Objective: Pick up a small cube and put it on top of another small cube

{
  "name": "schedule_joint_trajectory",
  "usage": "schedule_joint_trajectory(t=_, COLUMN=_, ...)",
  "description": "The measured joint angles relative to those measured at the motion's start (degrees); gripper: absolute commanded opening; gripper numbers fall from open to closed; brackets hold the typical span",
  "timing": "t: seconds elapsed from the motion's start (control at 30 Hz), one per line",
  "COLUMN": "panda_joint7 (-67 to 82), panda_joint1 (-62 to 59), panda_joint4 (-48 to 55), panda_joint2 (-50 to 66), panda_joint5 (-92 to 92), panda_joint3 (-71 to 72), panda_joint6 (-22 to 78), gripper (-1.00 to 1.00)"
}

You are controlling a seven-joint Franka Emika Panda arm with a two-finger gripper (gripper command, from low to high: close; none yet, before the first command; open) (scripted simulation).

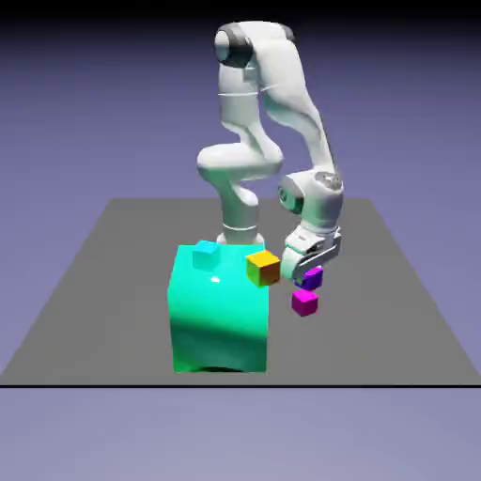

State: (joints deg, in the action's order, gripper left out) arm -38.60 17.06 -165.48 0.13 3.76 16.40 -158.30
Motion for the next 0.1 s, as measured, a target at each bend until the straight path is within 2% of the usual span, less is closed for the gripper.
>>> schedule_joint_trajectory(t=0.03, panda_joint7=-0.37, panda_joint1=0.39, panda_joint4=-0.05, panda_joint2=0.73, panda_joint5=0.52, panda_joint3=-0.59, panda_joint6=-0.74, gripper=1.0)
schedule_joint_trajectory(t=0.1, panda_joint7=-0.36, panda_joint1=0.74, panda_joint4=-0.05, panda_joint2=0.73, panda_joint5=0.51, panda_joint3=-0.72, panda_joint6=-0.75, gripper=1.0)
